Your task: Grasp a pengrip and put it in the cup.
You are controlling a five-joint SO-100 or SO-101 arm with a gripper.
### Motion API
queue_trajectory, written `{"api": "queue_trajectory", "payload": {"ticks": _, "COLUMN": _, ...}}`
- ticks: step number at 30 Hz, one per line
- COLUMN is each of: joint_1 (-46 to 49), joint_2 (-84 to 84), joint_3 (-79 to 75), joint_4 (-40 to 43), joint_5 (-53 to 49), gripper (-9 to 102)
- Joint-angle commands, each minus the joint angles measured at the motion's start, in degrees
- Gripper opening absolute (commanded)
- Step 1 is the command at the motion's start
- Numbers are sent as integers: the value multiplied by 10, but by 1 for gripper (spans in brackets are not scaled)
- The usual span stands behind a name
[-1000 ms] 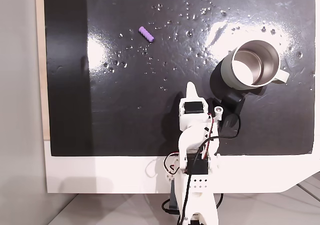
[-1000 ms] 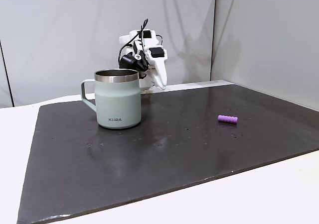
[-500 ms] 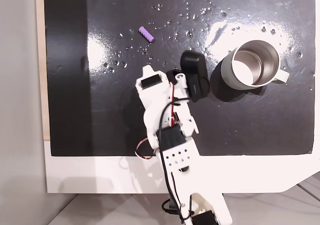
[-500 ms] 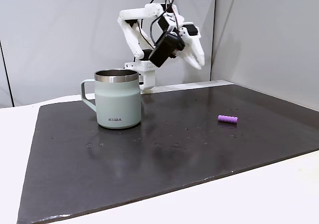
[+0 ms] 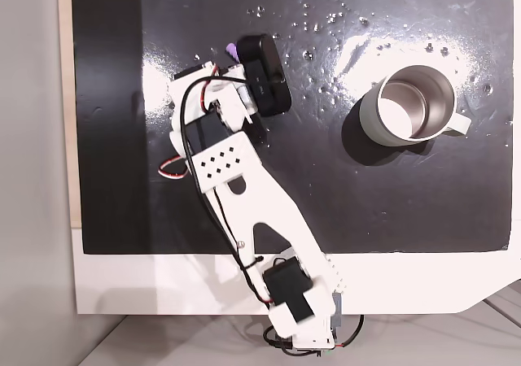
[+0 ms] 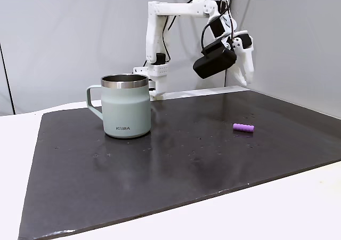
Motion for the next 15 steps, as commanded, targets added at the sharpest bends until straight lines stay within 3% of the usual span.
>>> {"api": "queue_trajectory", "payload": {"ticks": 1, "joint_1": 9, "joint_2": -57, "joint_3": -110, "joint_4": 25, "joint_5": 18, "gripper": 0}}
{"api": "queue_trajectory", "payload": {"ticks": 15, "joint_1": 47, "joint_2": -283, "joint_3": -411, "joint_4": 159, "joint_5": 139, "gripper": 0}}
